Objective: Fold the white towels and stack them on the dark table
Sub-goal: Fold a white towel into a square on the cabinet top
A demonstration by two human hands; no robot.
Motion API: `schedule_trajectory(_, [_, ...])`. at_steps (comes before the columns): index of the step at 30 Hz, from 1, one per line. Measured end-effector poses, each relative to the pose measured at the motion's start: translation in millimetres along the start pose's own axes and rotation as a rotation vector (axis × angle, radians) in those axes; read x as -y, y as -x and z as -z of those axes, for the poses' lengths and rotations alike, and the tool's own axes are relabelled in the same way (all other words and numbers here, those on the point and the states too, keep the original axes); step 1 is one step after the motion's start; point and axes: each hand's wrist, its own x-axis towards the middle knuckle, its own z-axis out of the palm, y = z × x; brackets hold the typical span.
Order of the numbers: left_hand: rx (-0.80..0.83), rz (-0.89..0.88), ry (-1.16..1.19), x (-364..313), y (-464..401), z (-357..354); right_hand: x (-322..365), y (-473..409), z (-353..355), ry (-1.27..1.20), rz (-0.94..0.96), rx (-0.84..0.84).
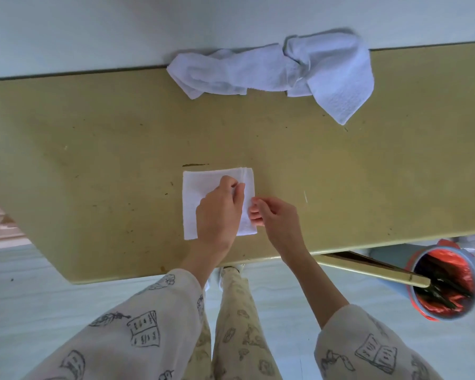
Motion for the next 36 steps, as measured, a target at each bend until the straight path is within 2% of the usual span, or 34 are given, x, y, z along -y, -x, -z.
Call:
schedule_trajectory(7, [0.025, -0.011, 0.041, -3.8, 2.2, -9.7, -0.5, -4.4, 2.5, 0.032, 0.002, 0.025])
schedule_trajectory(14, [0.048, -0.100, 0.274, 6.6, 14.0, -4.6, -0.5, -5.8, -0.5, 0.086, -0.009, 0.017])
schedule_trajectory(17, [-0.089, -0.203, 0.179, 26.5, 17.3, -0.5, 2.8, -6.2, -3.4, 0.105, -0.012, -0.001])
schedule_trajectory(21, [-0.221, -0.401, -0.097, 54.2, 17.4, 3.2, 3.6, -9.0, -6.0, 0.148, -0.015, -0.035])
schedule_trajectory(24, [-0.171, -0.472, -0.230, 70.2, 18.4, 1.8, 2.4, -11.6, -6.2, 0.158, -0.013, -0.042])
schedule_trajectory(30, [0.059, -0.394, -0.295, 79.7, 22.4, 1.0, 2.3, -16.0, -2.2, 0.217, -0.004, -0.008])
schedule_trajectory(36, [0.079, -0.348, -0.363, 75.4, 24.9, -4.3, 3.1, -21.1, -2.7, 0.272, 0.023, 0.013])
